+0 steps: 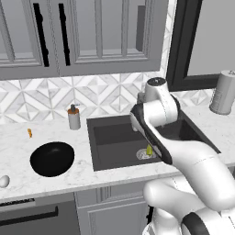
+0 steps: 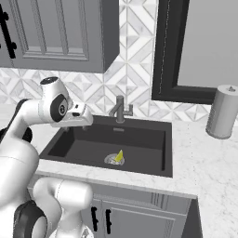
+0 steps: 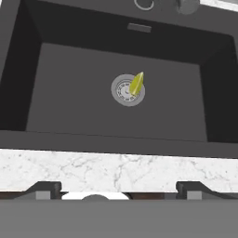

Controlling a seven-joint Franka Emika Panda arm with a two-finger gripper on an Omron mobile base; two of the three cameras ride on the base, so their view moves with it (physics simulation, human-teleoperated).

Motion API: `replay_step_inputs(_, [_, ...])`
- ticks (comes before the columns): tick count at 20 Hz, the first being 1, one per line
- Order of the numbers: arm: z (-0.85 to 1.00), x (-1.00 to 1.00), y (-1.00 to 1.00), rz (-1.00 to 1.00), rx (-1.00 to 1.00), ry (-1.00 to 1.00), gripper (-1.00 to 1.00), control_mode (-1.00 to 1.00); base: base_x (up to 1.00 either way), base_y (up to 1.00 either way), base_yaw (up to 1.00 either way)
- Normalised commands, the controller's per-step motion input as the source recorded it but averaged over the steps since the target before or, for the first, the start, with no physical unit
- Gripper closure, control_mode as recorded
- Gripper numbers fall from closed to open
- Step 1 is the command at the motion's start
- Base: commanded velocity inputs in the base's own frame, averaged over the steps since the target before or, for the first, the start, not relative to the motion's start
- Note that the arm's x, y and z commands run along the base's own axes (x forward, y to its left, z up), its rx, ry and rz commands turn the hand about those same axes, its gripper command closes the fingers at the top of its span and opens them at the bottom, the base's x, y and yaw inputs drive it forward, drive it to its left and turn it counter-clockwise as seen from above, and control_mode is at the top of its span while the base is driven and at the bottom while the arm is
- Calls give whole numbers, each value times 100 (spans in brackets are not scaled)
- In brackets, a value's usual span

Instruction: Pick the lemon wedge from the sink and place it in the bowl. Then pick the bowl and place it in the microwave. Then close the microwave door and press the start button.

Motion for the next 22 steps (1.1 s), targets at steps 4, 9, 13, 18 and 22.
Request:
replay_step_inputs(4, [-36, -1, -18, 0, 0, 4, -100, -100, 0, 0, 0])
replay_step_inputs(9, [-39, 0, -22, -2, 0, 3, -100, -100, 0, 0, 0])
replay_step_inputs(13, [-36, 8, -16, -7, 0, 5, -100, -100, 0, 0, 0])
replay_step_inputs(18, [-22, 18, -1, -13, 0, 7, -100, -100, 0, 0, 0])
replay_step_inputs(22, [-2, 29, 0, -15, 0, 7, -100, -100, 0, 0, 0])
